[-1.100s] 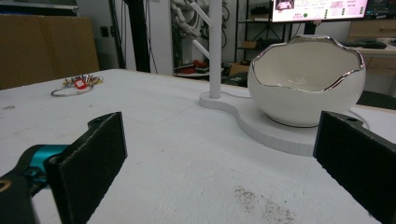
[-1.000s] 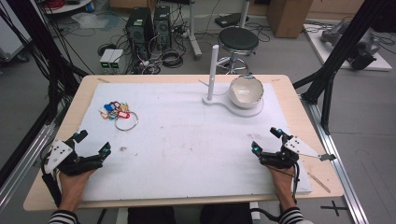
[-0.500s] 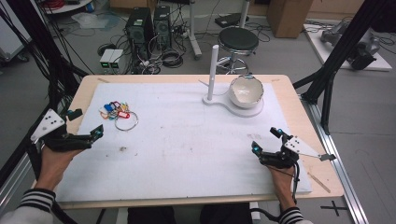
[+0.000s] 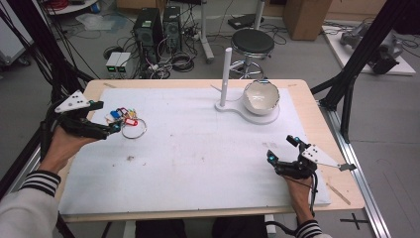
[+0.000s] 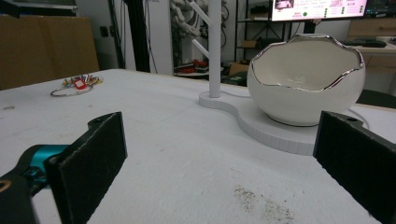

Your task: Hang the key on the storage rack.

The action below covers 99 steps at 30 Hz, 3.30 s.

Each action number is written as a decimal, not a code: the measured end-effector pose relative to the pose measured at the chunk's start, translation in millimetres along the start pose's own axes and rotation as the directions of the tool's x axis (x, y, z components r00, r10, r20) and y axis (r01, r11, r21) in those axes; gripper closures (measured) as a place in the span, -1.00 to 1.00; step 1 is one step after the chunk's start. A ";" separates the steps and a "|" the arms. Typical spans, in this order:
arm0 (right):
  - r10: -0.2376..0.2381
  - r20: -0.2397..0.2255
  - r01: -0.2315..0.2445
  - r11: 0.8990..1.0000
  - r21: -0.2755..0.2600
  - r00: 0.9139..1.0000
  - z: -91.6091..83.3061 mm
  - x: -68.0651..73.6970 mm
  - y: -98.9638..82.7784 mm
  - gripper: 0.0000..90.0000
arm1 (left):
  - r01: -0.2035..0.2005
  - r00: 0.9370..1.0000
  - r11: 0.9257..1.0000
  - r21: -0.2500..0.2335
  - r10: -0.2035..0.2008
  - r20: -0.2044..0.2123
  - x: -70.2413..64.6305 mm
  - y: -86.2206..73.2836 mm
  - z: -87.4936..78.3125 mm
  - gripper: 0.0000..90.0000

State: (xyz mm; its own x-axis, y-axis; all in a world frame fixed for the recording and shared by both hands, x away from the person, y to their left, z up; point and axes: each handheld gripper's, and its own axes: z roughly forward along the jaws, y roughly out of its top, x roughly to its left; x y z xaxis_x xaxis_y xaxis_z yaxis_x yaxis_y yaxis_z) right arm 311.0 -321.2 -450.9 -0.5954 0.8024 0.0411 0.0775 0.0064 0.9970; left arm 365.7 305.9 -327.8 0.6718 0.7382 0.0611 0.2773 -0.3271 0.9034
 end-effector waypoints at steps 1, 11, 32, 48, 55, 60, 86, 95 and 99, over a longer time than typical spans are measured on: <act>0.004 -0.001 -0.004 1.000 0.001 1.000 -0.1 0.2 0.0 -0.95 | -0.007 1.000 1.000 0.020 0.007 -0.001 0.8 1.4 3.8 -0.96; -0.008 -0.001 0.008 1.000 -0.001 1.000 0.3 -0.3 0.0 -0.95 | -0.045 0.999 0.986 0.162 0.042 0.021 8.6 22.0 28.7 -0.96; 0.004 0.000 -0.004 1.000 0.002 1.000 -0.1 0.3 0.1 -0.95 | -0.042 0.999 0.864 0.502 0.023 0.043 0.3 37.2 99.5 -0.96; 0.004 0.000 -0.004 1.000 0.000 1.000 0.0 0.1 0.0 -0.95 | -0.023 1.000 0.775 0.632 0.010 0.024 -7.4 23.2 127.6 -0.96; 0.005 0.001 -0.005 1.000 0.001 1.000 -0.1 0.1 0.0 -0.95 | 0.048 0.999 0.748 0.662 -0.041 -0.027 -8.5 20.1 135.4 -0.95; 0.006 -0.001 -0.006 1.000 0.000 1.000 -0.1 -0.1 0.0 -0.95 | 0.076 0.997 0.716 0.693 -0.072 -0.035 -9.9 17.2 141.1 -0.93; 0.005 0.002 -0.005 1.000 -0.005 1.000 -0.1 -1.1 0.0 -0.95 | 0.159 0.986 0.621 0.767 -0.132 -0.097 -10.4 8.4 153.0 -0.25; 0.005 0.002 -0.005 1.000 -0.005 1.000 -0.1 -1.1 0.0 -0.95 | 0.164 0.986 0.597 0.785 -0.119 -0.116 -8.6 5.4 157.8 -0.02; 0.005 0.002 -0.005 1.000 -0.005 1.000 0.0 -1.1 0.0 -0.95 | 0.179 0.984 0.581 0.794 -0.127 -0.129 -7.7 3.0 159.9 0.06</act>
State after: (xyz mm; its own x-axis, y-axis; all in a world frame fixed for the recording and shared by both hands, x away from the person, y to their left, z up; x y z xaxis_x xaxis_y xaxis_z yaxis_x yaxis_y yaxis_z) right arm 311.6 -322.0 -451.0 -0.5935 0.8035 0.0464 0.0765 -0.0011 0.9971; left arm 471.2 204.9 -393.4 0.5371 0.8435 0.0005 0.8266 -0.5264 0.1991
